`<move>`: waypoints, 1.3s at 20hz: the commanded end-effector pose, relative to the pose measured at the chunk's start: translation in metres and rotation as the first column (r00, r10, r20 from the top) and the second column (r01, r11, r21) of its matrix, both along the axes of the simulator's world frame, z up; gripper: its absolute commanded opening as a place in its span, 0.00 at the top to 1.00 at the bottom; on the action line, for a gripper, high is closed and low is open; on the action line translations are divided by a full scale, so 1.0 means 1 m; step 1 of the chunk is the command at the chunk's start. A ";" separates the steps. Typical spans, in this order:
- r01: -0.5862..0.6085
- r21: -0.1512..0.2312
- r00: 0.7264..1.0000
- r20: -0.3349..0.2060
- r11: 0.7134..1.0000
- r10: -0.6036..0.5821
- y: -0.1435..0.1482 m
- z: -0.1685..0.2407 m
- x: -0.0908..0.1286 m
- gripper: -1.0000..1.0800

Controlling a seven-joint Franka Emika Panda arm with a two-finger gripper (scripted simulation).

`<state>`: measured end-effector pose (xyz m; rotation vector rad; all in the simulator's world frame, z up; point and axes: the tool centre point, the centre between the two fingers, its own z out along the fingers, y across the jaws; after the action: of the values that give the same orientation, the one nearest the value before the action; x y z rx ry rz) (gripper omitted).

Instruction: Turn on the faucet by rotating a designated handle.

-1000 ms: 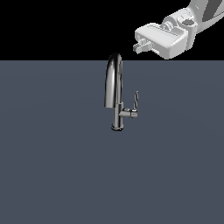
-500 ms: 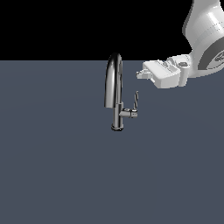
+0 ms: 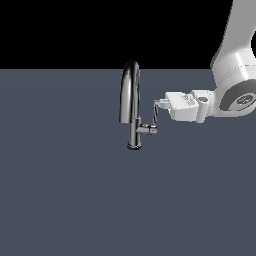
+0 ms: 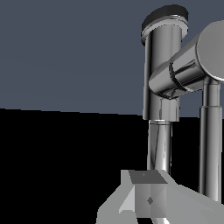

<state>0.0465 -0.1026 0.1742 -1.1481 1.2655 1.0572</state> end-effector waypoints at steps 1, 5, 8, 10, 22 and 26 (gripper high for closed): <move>0.022 0.021 1.000 -0.018 1.000 -0.022 0.001 -0.008 0.000 1.00; 0.035 0.034 0.999 -0.029 0.999 -0.034 0.002 -0.013 0.000 1.00; 0.035 0.035 0.999 -0.030 0.999 -0.034 0.002 -0.013 0.000 1.00; 0.035 0.034 0.999 -0.030 0.999 -0.034 0.002 -0.013 0.000 1.00; 0.035 0.034 0.999 -0.029 0.999 -0.034 0.009 -0.009 -0.034 1.00; 0.035 0.034 0.999 -0.029 0.999 -0.034 0.011 -0.008 -0.046 1.00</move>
<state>0.0071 -0.0956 0.1640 -1.0828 1.2874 1.0590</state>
